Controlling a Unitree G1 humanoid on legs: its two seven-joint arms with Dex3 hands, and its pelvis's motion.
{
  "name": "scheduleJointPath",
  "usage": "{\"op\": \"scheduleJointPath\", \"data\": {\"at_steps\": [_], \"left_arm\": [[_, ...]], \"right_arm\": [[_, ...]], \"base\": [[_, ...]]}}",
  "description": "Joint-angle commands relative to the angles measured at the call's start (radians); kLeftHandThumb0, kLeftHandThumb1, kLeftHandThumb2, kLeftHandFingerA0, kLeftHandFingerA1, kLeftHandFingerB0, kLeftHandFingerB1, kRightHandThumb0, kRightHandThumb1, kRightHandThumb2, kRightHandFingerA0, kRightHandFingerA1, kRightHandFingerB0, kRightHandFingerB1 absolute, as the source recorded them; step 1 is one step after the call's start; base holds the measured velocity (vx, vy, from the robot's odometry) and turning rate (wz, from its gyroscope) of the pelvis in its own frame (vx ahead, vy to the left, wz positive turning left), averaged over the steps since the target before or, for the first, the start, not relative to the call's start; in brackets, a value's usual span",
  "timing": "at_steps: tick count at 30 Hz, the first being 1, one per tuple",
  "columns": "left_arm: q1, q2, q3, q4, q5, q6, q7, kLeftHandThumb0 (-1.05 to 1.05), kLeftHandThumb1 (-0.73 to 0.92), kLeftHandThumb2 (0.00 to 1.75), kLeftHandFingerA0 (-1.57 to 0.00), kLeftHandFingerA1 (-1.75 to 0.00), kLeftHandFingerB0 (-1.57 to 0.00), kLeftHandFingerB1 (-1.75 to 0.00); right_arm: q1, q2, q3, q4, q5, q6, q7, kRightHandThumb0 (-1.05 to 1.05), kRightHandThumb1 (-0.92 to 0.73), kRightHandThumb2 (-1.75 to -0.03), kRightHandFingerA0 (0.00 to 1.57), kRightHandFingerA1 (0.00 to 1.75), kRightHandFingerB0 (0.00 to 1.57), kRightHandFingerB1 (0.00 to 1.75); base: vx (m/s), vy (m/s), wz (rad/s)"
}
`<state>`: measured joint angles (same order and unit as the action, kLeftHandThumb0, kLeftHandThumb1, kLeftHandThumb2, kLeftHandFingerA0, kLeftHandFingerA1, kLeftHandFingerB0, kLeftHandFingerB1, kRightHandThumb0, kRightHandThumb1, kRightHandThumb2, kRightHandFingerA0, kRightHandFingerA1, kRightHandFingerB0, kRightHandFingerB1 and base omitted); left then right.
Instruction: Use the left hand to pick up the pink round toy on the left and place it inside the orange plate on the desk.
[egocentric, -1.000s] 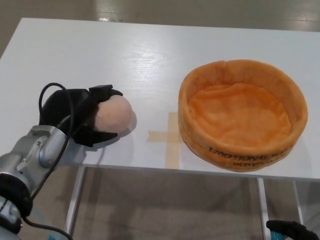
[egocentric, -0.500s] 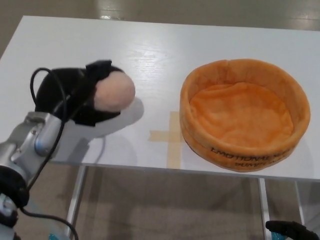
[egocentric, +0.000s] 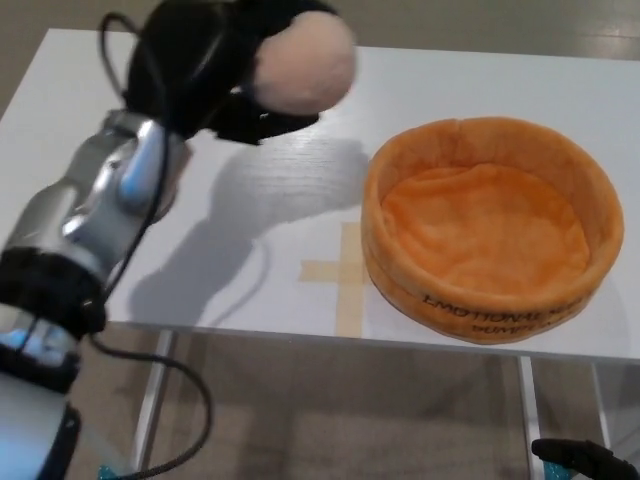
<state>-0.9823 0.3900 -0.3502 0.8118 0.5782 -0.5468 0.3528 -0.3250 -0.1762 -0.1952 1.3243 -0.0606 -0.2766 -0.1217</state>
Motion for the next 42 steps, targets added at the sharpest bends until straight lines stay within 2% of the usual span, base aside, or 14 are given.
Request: {"op": "scheduleJointPath", "data": {"at_steps": [1, 5, 6, 9, 10, 22, 23, 24, 26, 27, 29, 30, 36, 42], "left_arm": [[-0.069, -0.123, -0.058, 0.008, 0.033, 0.057, -0.077, -0.33, 0.68, 0.64, -0.81, -1.6, -0.89, -0.65], [-0.106, -0.2, -0.092, 0.04, 0.043, 0.09, -0.1, -0.28, 0.66, 0.59, -0.9, -1.55, -0.91, -0.59], [-0.119, -0.229, -0.105, 0.057, 0.049, 0.098, -0.097, -0.26, 0.69, 0.6, -0.86, -1.61, -0.85, -0.91], [-0.134, -0.273, -0.121, 0.09, 0.053, 0.11, -0.097, -0.34, 0.6, 0.67, -0.95, -1.58, -0.8, -1.13], [-0.14, -0.288, -0.135, 0.109, 0.068, 0.114, -0.083, -0.28, 0.67, 0.6, -0.88, -1.58, -0.9, -0.65], [-0.147, -0.403, -0.189, 0.303, 0.057, 0.132, -0.165, -0.19, 0.65, 0.6, -0.86, -1.39, -0.77, -0.52], [-0.16, -0.404, -0.193, 0.321, 0.05, 0.165, -0.254, -0.56, 0.43, 0.68, -0.26, -0.43, -0.14, -0.36], [-0.181, -0.404, -0.196, 0.348, 0.041, 0.216, -0.387, -0.32, 0.24, 0.84, -0.01, -0.48, 0.0, -0.46], [-0.187, -0.404, -0.196, 0.355, 0.039, 0.229, -0.422, -0.32, 0.24, 0.84, -0.01, -0.48, 0.0, -0.46], [-0.191, -0.404, -0.194, 0.361, 0.038, 0.232, -0.437, -0.65, 0.41, 0.73, -0.04, -0.29, -0.11, -0.31], [-0.197, -0.402, -0.196, 0.366, 0.043, 0.239, -0.445, -0.73, 0.43, 0.83, 0.0, -0.12, -0.09, -0.28], [-0.203, -0.401, -0.201, 0.37, 0.053, 0.243, -0.441, -0.81, 0.55, 0.59, 0.0, -0.17, -0.11, -0.26], [-0.217, -0.395, -0.202, 0.364, 0.059, 0.23, -0.432, -0.83, 0.47, 0.89, -0.02, -0.12, -0.1, -0.25], [-0.211, -0.392, -0.177, 0.319, 0.034, 0.189, -0.441, -0.88, 0.55, 0.61, 0.0, -0.23, -0.13, -0.27]], "right_arm": [[0.005, 0.007, -0.006, 0.001, 0.01, 0.002, -0.002, -0.12, -0.34, -0.84, 0.57, 0.98, 0.53, 0.92], [0.001, 0.009, -0.005, 0.002, 0.008, 0.009, 0.001, -0.15, -0.35, -0.83, 0.55, 0.91, 0.54, 0.9], [-0.001, 0.011, -0.003, 0.003, 0.005, 0.011, 0.0, -0.15, -0.35, -0.83, 0.45, 0.9, 0.53, 0.9], [-0.001, 0.014, -0.003, 0.002, 0.006, 0.01, 0.0, -0.15, -0.36, -0.82, 0.48, 0.89, 0.53, 0.89], [-0.001, 0.015, -0.006, 0.001, 0.009, 0.007, 0.001, -0.12, -0.34, -0.85, 0.53, 0.93, 0.54, 0.91], [0.001, 0.012, -0.001, 0.001, 0.002, 0.006, 0.001, -0.11, -0.29, -0.93, 0.57, 0.8, 0.57, 0.79], [-0.001, 0.014, -0.003, 0.001, 0.005, 0.008, 0.002, -0.15, -0.36, -0.82, 0.52, 0.89, 0.54, 0.88], [-0.002, 0.016, -0.003, 0.001, 0.006, 0.011, 0.003, -0.14, -0.36, -0.81, 0.51, 0.89, 0.54, 0.87], [-0.002, 0.017, -0.003, 0.002, 0.006, 0.012, 0.003, -0.14, -0.36, -0.81, 0.51, 0.89, 0.54, 0.87], [-0.003, 0.017, -0.003, 0.001, 0.006, 0.01, 0.003, -0.13, -0.36, -0.83, 0.51, 0.9, 0.53, 0.87], [-0.002, 0.017, -0.002, 0.001, 0.005, 0.008, 0.002, -0.11, -0.29, -0.94, 0.55, 0.79, 0.57, 0.79], [-0.001, 0.017, -0.001, 0.002, 0.003, 0.007, 0.001, -0.13, -0.36, -0.82, 0.52, 0.89, 0.54, 0.87], [-0.002, 0.015, 0.004, 0.003, -0.001, 0.009, 0.003, -0.14, -0.35, -0.81, 0.51, 0.89, 0.55, 0.88], [-0.004, 0.018, -0.001, 0.003, 0.007, 0.012, 0.004, -0.11, -0.28, -0.93, 0.61, 0.81, 0.58, 0.79]], "base": [[0.0, 0.0, 0.0], [0.0, 0.0, 0.0], [0.0, 0.0, 0.0], [0.0, 0.0, 0.0], [0.0, 0.0, 0.0], [0.0, 0.0, 0.0], [0.0, 0.0, 0.0], [0.0, 0.0, 0.0], [0.0, 0.0, 0.0], [0.0, 0.0, 0.0], [0.0, 0.0, 0.0], [0.0, 0.0, 0.0], [0.0, 0.0, 0.0], [0.0, 0.0, 0.0]]}}
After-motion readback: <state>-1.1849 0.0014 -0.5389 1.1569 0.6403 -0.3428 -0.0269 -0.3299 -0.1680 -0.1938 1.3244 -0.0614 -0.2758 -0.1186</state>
